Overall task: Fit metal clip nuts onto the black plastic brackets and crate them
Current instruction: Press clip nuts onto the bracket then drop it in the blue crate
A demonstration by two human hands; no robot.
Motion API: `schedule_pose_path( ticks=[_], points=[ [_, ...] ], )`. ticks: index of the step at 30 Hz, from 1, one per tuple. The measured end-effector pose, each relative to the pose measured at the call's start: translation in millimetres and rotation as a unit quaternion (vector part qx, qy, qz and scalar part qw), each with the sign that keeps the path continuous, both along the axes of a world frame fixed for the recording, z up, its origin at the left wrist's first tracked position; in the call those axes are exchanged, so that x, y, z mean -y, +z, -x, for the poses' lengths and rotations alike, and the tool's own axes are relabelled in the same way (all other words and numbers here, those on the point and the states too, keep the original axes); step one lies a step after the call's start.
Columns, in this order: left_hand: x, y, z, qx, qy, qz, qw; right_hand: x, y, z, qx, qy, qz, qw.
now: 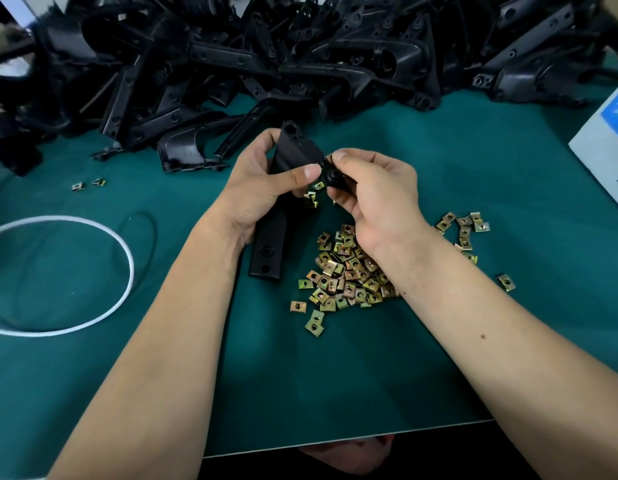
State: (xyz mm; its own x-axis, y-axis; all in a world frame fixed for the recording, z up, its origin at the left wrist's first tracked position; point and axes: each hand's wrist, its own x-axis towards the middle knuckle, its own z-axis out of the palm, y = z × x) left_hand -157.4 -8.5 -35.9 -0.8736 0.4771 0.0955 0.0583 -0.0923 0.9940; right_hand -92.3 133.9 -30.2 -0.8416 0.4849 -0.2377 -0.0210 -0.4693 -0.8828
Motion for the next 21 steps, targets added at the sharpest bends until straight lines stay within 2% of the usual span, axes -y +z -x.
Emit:
schedule_pose_path(
  ticks=[7,12,21],
  points=[
    [1.3,-2.6,2.9,-0.014,-0.002,0.016,1.0,-1.7,-0.9,0.3,0.0,0.025,-0.097,0.995],
    [0.5,-3.4,3.8,-0.015,0.002,0.015,1.0,-5.3,-0.4,0.4,0.01,0.039,-0.082,0.996],
    [5.2,-6.8,8.9,-0.002,0.03,-0.031,0.999,-14.0,5.8,-4.7,-0.032,0.135,-0.183,0.973]
  ],
)
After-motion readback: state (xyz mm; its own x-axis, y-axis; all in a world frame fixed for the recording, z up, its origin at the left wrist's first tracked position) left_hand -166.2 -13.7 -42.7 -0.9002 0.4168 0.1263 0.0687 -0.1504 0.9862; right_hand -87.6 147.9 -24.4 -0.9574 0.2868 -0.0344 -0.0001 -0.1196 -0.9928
